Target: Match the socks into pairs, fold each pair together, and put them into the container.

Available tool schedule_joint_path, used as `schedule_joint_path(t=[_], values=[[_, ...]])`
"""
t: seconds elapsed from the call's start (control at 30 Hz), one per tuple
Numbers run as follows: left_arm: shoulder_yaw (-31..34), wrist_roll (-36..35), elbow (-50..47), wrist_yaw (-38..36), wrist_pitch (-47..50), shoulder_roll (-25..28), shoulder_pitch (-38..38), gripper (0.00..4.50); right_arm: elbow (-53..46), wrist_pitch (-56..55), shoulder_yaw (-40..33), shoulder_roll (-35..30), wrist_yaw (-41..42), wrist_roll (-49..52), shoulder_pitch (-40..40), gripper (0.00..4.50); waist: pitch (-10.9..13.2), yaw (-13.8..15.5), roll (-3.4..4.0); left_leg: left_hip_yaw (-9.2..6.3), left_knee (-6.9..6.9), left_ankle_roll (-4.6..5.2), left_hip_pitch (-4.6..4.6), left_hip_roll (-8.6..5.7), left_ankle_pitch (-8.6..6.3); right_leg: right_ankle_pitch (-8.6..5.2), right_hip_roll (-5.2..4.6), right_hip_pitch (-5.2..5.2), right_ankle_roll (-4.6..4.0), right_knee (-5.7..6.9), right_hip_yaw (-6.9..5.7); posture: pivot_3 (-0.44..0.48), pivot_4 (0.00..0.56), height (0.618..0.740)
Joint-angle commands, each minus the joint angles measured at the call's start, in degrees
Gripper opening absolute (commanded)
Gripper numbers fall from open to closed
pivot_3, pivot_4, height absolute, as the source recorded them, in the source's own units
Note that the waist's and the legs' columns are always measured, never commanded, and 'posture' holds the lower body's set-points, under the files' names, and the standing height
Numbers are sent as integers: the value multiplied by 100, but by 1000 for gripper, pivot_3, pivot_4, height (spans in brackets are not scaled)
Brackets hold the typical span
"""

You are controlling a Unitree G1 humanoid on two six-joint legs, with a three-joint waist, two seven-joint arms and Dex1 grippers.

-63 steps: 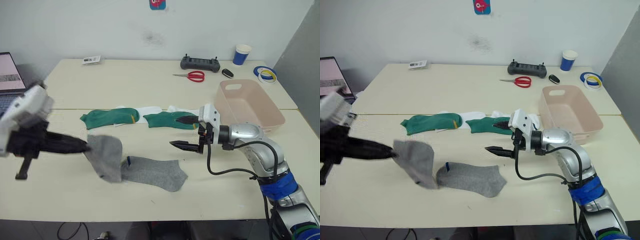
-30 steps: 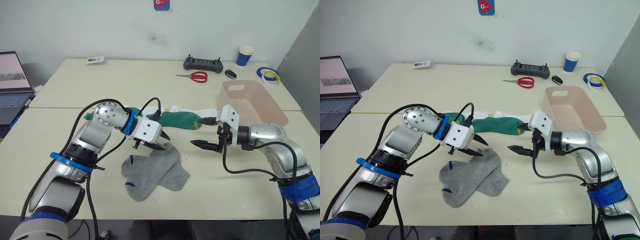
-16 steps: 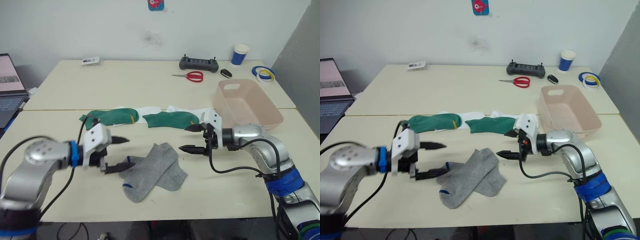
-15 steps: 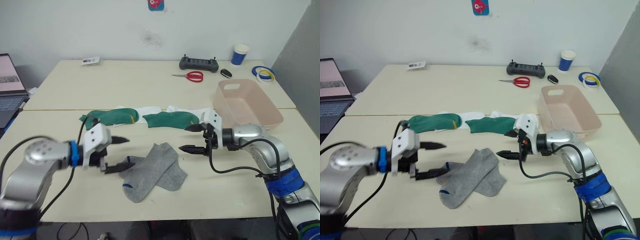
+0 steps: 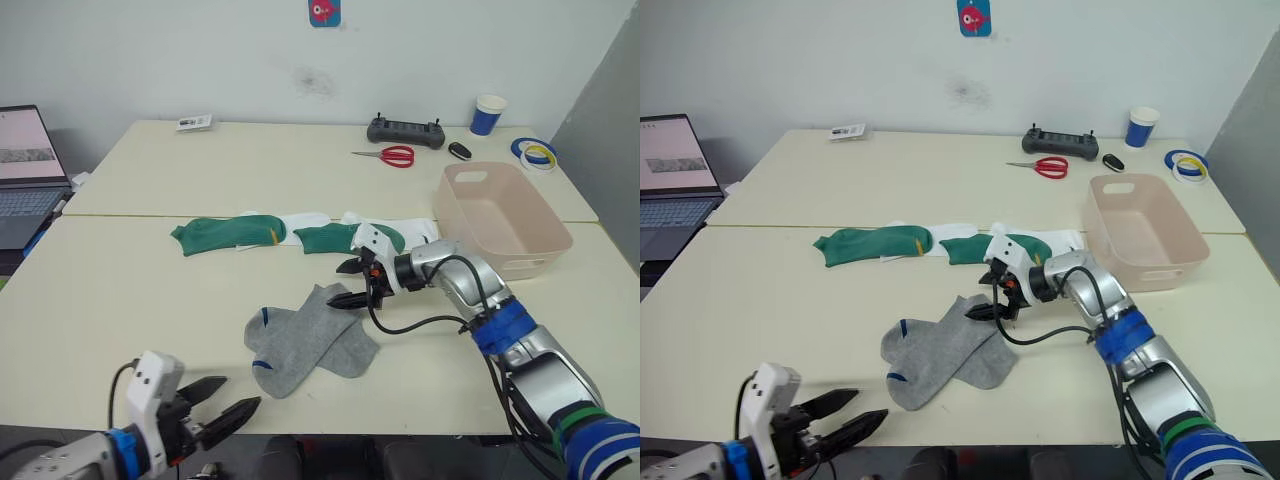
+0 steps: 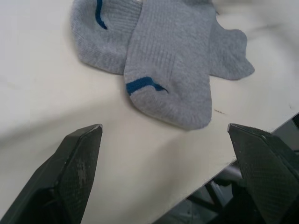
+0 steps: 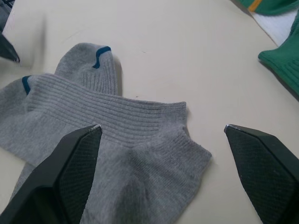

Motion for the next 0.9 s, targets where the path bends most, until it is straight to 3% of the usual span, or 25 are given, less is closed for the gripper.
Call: schedule_joint_path(t=[0.03, 0.07, 0.17, 0.53, 0.57, 0.9], values=[[-313, 104, -165, 311, -274, -70, 21, 4464, 385, -337, 37, 79, 65, -242, -151, 4500, -2, -5, -3, 0, 0, 0, 0, 0, 0, 0, 0, 0, 0, 0, 0, 0, 150, 740], [-394, 121, -149, 373, -322, -77, 24, 4464, 505, -403, 43, 111, 65, -306, -169, 4500, -1, -10, -1, 0, -1, 0, 0, 0, 0, 1, 0, 0, -3, -1, 0, 0, 150, 740], [-666, 234, -124, 508, -495, -80, 90, 3863, 831, -536, -10, 208, 30, -444, -200, 3908, -1, -39, 0, 4, -4, 0, 0, 0, 0, 2, 1, -4, -5, -1, -1, 0, 150, 740], [-923, 368, 308, 837, -931, -95, -227, 310, 816, -648, -203, 216, 281, -490, -159, 26, -1, -53, 1, 11, -6, 0, 0, -1, -1, 2, 3, -5, -4, -1, -3, 0, 150, 740], [-883, 295, 306, 855, -924, -111, -237, 38, 736, -626, -217, 195, 319, -467, -129, 0, -1, -53, 1, 11, -6, 0, -1, 0, -1, 2, 3, -6, -5, -1, -3, 0, 150, 740], [-441, -178, 282, 585, -817, 494, -298, 38, -457, 127, -489, -97, 466, -80, 204, 0, 1, -53, 3, 1, -9, 0, -3, 1, -1, -3, 3, -8, 3, -1, -3, 0, 150, 740]])
